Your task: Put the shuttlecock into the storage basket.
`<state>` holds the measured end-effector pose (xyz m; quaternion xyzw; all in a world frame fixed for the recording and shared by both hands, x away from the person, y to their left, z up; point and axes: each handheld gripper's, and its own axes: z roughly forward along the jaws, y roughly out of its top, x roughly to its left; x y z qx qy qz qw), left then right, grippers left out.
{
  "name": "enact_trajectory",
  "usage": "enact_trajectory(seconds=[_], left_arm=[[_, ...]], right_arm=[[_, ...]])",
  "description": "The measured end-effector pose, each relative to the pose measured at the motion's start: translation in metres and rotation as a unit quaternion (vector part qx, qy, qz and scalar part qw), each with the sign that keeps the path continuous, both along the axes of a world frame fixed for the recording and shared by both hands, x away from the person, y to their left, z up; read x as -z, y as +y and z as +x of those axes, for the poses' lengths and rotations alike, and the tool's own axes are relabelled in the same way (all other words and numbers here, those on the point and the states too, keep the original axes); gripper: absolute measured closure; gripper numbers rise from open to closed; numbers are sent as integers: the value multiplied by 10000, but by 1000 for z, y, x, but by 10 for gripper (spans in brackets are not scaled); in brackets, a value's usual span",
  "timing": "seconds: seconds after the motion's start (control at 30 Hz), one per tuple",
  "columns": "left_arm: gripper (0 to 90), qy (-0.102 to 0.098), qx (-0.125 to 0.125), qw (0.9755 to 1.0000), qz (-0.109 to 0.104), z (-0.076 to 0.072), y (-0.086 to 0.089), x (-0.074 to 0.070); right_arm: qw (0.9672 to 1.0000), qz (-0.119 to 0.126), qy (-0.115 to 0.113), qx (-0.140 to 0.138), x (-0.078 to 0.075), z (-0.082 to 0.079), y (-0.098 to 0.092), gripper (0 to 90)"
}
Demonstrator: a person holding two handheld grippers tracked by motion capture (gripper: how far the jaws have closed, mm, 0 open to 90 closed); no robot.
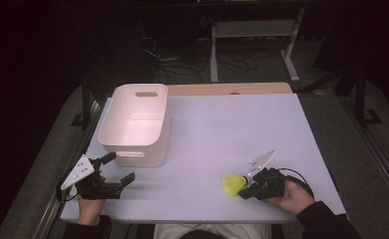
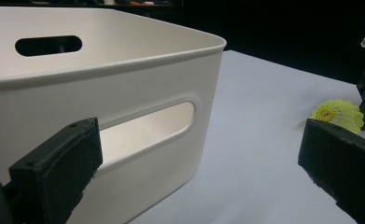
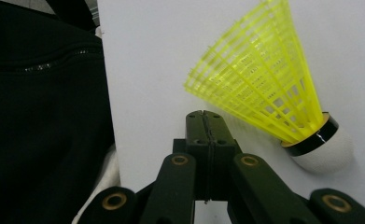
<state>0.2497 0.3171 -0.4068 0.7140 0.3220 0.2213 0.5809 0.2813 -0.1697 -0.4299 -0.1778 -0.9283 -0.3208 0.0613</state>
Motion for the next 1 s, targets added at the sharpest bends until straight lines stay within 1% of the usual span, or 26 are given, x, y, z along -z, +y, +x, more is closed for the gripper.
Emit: enact_trajectory(seconds=[0.27,0.3,0.53,0.7,0.8,1.0], left_arm=[[0,-3,2,10000,-1,0,0,0],[0,-4,1,10000,-2,0,0,0],[0,-3,2,10000,-1,0,0,0],[0,-7,0,10000,4,0,0,0],[0,-7,3,10000,0,0,0,0],[0,-9,12,10000,-1,0,0,0]], right_arm=[[9999,-29,-36,94,0,2,0,886],[9999,-34,-73,109,0,4,1,886],[9997,-71,-137,166,0,6,1,886],[9996,-76,-126,222,0,9,2,885],[9996,-90,-155,214,0,10,3,886],[9996,-138,-137,200,1,13,7,886]])
